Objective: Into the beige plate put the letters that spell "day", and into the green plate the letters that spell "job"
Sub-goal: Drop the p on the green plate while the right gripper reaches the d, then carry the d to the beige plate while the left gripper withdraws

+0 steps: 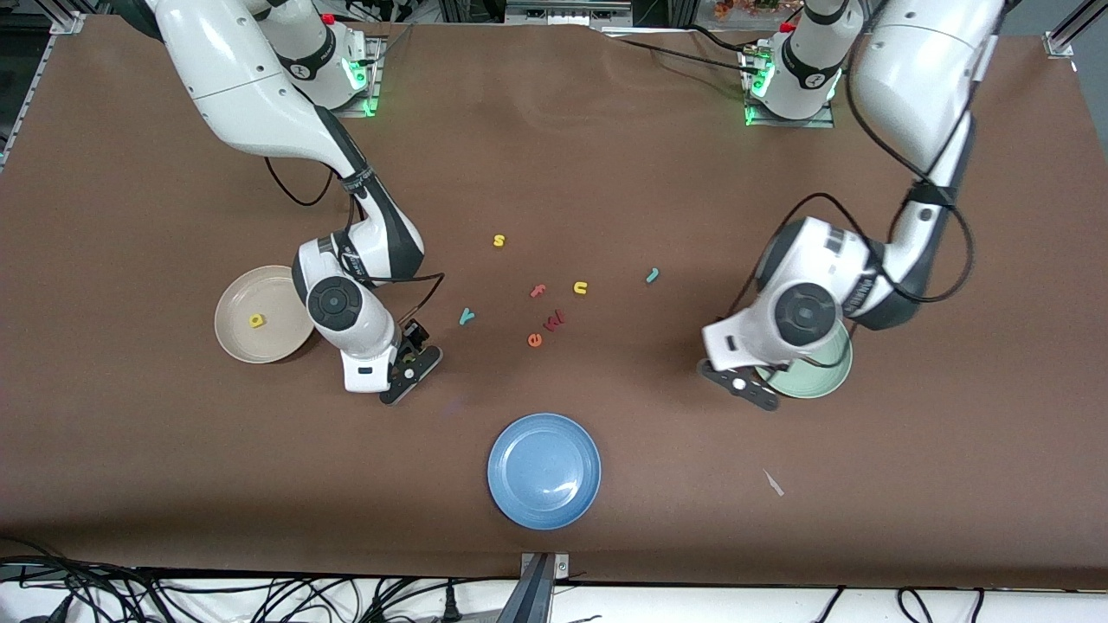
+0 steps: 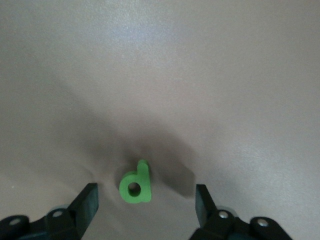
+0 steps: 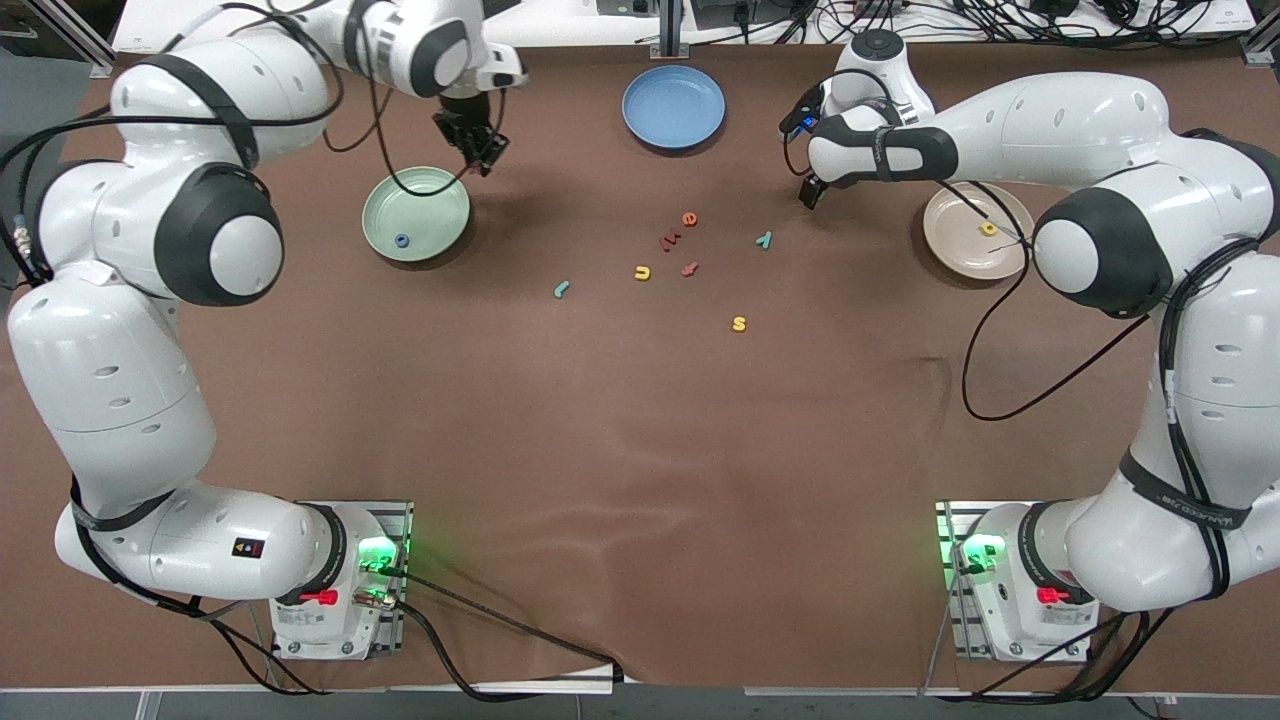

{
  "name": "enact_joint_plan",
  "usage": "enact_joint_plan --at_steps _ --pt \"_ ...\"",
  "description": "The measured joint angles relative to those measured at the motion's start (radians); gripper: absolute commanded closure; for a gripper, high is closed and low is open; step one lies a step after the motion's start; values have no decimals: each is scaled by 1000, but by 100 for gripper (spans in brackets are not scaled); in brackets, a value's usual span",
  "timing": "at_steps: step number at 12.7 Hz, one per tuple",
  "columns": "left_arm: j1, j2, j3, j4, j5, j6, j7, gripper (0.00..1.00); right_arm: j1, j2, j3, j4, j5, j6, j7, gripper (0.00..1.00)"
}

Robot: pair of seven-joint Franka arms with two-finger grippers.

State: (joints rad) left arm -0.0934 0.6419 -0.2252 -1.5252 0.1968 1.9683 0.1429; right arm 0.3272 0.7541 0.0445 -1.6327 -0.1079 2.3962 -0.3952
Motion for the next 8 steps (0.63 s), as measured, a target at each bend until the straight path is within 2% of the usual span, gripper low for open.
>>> enact_joint_plan --at_steps 1,2,4,5,7,8 --pt "36 0 1 -10 0 -2 41 90 1 1 0 0 -2 -1 0 39" --pt "66 0 0 -23 0 -2 67 89 1 1 0 0 -4 -4 0 46" --pt "94 4 0 -59 0 9 88 87 3 1 0 0 -4 -12 0 65" --pt "97 9 1 -79 0 31 88 87 4 0 0 1 -4 -19 0 71" --pt "106 21 1 -136 19 114 88 83 8 -5 0 2 -4 -32 2 76" --pt "111 29 1 -165 36 161 88 60 8 -5 0 2 -4 -32 4 76"
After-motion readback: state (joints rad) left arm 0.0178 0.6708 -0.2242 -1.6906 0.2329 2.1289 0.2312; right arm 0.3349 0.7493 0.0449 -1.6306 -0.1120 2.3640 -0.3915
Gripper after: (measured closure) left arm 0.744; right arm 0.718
